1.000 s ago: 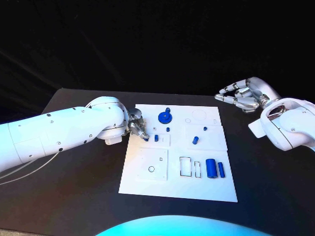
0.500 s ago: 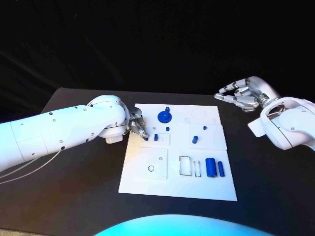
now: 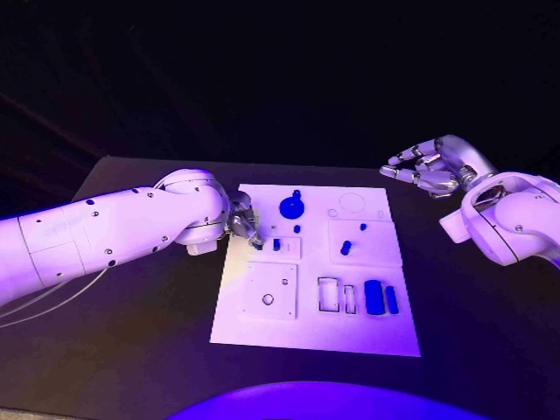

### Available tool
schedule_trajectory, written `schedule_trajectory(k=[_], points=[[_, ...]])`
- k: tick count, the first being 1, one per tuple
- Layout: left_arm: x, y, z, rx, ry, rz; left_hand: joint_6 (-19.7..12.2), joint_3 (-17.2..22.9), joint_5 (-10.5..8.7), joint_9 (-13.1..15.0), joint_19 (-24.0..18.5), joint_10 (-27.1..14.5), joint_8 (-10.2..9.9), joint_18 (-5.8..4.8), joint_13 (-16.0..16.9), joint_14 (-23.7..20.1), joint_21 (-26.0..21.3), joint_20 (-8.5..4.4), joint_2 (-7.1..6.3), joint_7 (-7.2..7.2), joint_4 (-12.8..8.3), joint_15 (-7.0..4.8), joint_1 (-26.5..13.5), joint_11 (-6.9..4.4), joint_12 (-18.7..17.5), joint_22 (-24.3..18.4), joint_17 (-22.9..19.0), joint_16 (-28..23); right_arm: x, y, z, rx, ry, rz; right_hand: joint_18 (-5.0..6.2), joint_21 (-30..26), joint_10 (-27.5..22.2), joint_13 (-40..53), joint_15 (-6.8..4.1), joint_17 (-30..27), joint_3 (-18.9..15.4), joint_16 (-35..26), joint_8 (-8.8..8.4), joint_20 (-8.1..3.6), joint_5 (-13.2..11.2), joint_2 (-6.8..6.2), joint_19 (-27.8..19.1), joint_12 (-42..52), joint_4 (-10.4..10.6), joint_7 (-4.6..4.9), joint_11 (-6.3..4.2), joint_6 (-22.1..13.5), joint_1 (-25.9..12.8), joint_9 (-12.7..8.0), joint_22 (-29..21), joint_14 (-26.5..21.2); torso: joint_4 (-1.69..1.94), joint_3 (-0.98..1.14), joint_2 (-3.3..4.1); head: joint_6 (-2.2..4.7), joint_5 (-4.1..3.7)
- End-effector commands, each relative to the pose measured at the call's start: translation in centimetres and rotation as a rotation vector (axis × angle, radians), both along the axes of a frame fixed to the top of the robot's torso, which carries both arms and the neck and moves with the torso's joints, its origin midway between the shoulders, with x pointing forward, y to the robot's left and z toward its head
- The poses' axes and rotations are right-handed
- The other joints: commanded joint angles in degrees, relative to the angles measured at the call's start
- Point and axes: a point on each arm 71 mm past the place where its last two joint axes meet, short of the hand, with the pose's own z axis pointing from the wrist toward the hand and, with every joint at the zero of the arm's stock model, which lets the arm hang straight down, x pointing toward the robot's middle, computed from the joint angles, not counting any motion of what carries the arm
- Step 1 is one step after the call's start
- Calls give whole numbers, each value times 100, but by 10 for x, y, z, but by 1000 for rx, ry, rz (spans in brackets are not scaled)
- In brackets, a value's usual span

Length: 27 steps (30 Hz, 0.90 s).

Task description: Assemble the parts on the task board

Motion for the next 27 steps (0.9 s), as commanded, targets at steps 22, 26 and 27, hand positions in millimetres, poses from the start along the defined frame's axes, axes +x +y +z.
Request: schedule_trajectory(k=[22,26,27], points=[[-5,-7,-7,-1,26,-14,379,-465,-3,-57,34,125,-49,-67,27,591,37,-30,95,-235,70,-70,-293,-86,43,19,1505,25,0,1,0,-2,-2,15,100,-34,4,263,-41,828,-33,-18,26,-7,35,49,-33,15,11,-39,-35,-12,-20,-8,322,443,2,-3,0,-12,-30],[-4,-6,-7,-1,26,-12,387,-506,-2,-62,35,125,-56,-68,23,591,38,-31,102,-236,86,-70,-304,-87,40,22,1505,25,0,2,0,-2,-2,16,100,-34,4,263,-41,828,-33,-18,26,-7,35,49,-33,15,11,-39,-35,-12,-20,-8,322,443,2,-1,-1,-10,-36],[-4,-6,-7,0,26,-11,389,-519,-1,-64,33,124,-59,-67,23,591,36,-31,105,-236,92,-71,-307,-87,40,18,1505,25,0,2,0,-2,-2,16,100,-34,4,263,-41,828,-33,-18,26,-7,35,49,-33,15,11,-39,-35,-12,-20,-8,322,443,2,-2,-2,-8,-37]])
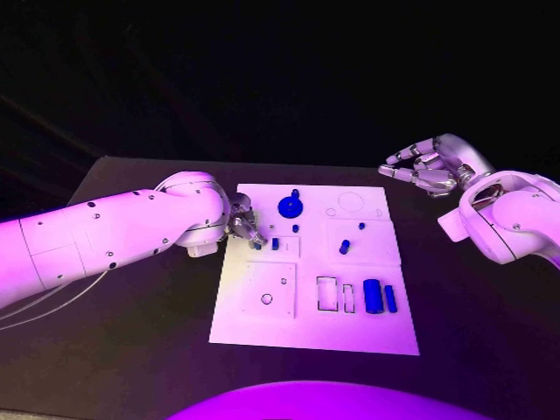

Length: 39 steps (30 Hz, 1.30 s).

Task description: Assemble the parts on the task board

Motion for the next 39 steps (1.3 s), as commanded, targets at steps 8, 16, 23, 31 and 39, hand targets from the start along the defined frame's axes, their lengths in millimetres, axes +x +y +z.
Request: schedule_trajectory(k=[8,16,23,31,39], points=[[-1,0,-4,3,19,1,155,-439,5,-38,15,10,-72,-84,-8,613,39,-9,-3,-51,240,-3,-271,14,4,11,1507,26,0,1,0,-2,-2,15,105,-56,-8,249,-41,820,-59,-22,33,-9,53,58,-42,4,19,-39,-36,-18,-17,-13,308,442,0,-3,-2,10,-11],[-2,4,-2,-10,5,15,206,-1388,-10,-70,10,-13,-139,-81,-17,613,26,-3,-85,-31,631,4,-517,29,-3,1,1507,26,0,1,0,-2,-2,15,106,-63,-13,243,-41,813,-64,-26,33,-9,53,58,-46,0,22,-39,-36,-20,-18,-14,302,440,2,-5,-1,26,-14],[-2,8,4,-37,-23,47,172,-2143,21,-66,6,-77,-169,-76,-61,613,11,-7,84,-26,845,0,-412,33,-24,-12,1507,26,0,1,0,-2,-3,14,106,-63,-13,243,-41,813,-64,-26,33,-9,53,58,-46,0,22,-39,-36,-20,-18,-14,302,440,0,-4,-2,30,-29],[0,8,15,-108,-69,83,100,-2430,27,-75,-45,-172,-205,-52,-202,613,-62,-1,216,0,848,9,-312,53,-121,-135,1507,26,0,0,-1,-1,-4,12,106,-63,-13,243,-41,817,-72,-24,32,-9,54,58,-45,0,26,-38,-35,-25,-23,-15,303,441,-2,-4,0,32,-41],[5,4,28,-293,-178,119,-576,-2719,44,-244,-766,-1340,-468,240,-1773,253,-1067,128,409,297,820,218,216,328,-1418,-1693,408,-608,-1,0,-1,-3,-5,11,106,-63,-13,243,-41,817,-72,-24,32,-9,54,58,-45,0,26,-38,-35,-25,-23,-15,303,441,9,-2,0,41,-75]])
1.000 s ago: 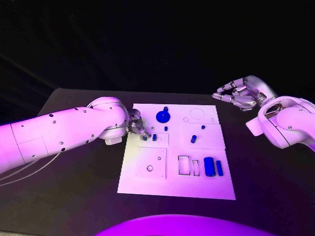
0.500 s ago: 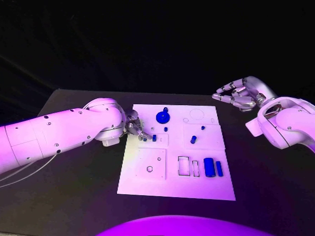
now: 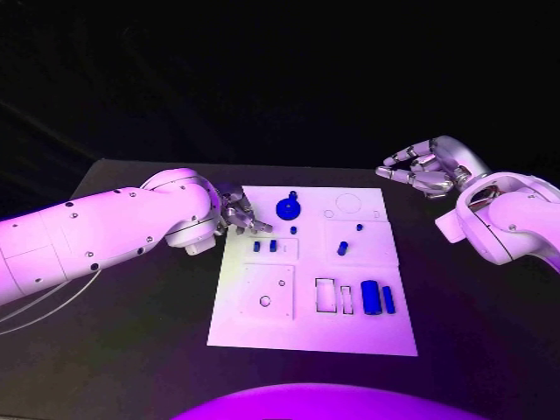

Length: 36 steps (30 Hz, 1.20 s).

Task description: Assemble the parts on the task board

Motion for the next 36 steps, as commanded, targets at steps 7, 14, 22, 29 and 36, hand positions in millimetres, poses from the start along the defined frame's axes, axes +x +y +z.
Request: schedule_trajectory(k=[7,14,22,29,36], points=[[4,-28,21,-253,-322,-138,-796,384,53,-370,-1180,-1303,-378,415,-791,-828,-1651,283,-39,497,-258,393,1488,430,-1078,-2200,-1809,-1872,0,0,-1,0,-2,10,107,-30,-17,240,-41,810,-49,-26,33,-9,20,35,-46,-3,2,-16,-34,-7,-7,-9,298,440,3,-4,6,40,-61],[0,-51,18,-172,-526,-342,-903,532,49,-829,-1527,-1663,-701,499,-1522,-1566,-2223,438,-322,530,-393,523,2086,550,-1835,-2719,-3314,-3113,-1,0,-2,1,-1,11,108,-33,-19,237,-41,808,-52,-27,33,-9,21,37,-48,-5,4,-16,-34,-8,-9,-10,295,440,0,-4,4,70,-81],[-1,-66,4,-73,-597,-462,-690,500,49,-1243,-1439,-1698,-1005,496,-2073,-1419,-2233,471,-440,462,-398,544,2215,613,-2285,-2724,-3483,-3051,-1,1,-2,2,0,13,108,-33,-19,237,-41,808,-52,-27,33,-9,21,37,-48,-5,4,-16,-34,-8,-9,-10,295,440,-3,-3,10,76,-97],[0,-76,-5,-18,-567,-509,-299,485,56,-1545,-1110,-1559,-1282,393,-2489,-1065,-1720,467,-410,408,-379,524,2263,612,-2644,-2092,-3258,-2591,-1,2,-2,3,1,15,108,-34,-26,229,-41,803,-56,-29,34,-9,24,40,-48,-12,6,-16,-33,-9,-8,-11,295,439,-7,4,10,61,-115],[2,-80,-11,27,-519,-529,-22,477,53,-1690,-967,-1414,-1427,346,-2714,-871,-1420,466,-401,400,-361,535,2261,616,-2877,-1733,-3022,-2243,-2,2,-2,3,1,16,108,-34,-26,229,-41,803,-56,-29,34,-9,24,40,-48,-12,6,-16,-33,-9,-8,-11,295,439,-9,4,6,47,-129]])
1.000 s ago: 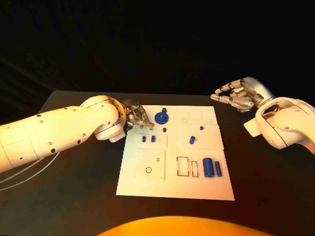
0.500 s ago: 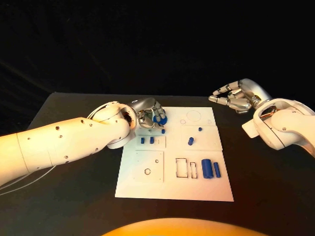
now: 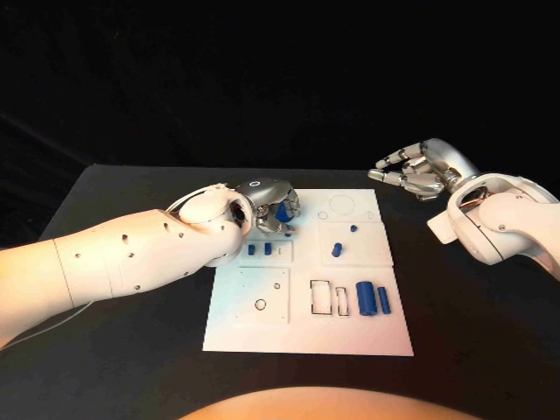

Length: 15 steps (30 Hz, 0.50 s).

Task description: Assemble the parts on the task board

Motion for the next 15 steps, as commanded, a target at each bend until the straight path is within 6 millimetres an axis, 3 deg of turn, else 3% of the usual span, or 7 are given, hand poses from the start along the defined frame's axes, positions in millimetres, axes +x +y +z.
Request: schedule_trajectory(k=[1,15], points=[[-1,-3,-5,79,17,-40,91,-13,21,-32,62,70,-53,-124,-59,52,58,-5,-12,-2,34,5,29,-1,-68,71,37,77,-1,1,0,-1,-3,13,108,-34,-26,229,-41,805,-25,-29,34,-9,24,41,-48,-12,6,-16,-34,-9,-10,-6,297,439,4,4,-5,-11,-14],[3,-4,-11,130,49,-29,461,197,28,-205,350,596,-311,-228,-314,384,579,-34,54,28,65,-63,116,-55,-459,718,533,624,-1,3,0,0,-2,16,108,-34,-26,229,-41,805,-25,-29,34,-9,24,41,-48,-12,6,-16,-34,-9,-10,-6,297,439,11,1,-8,-28,-20]])
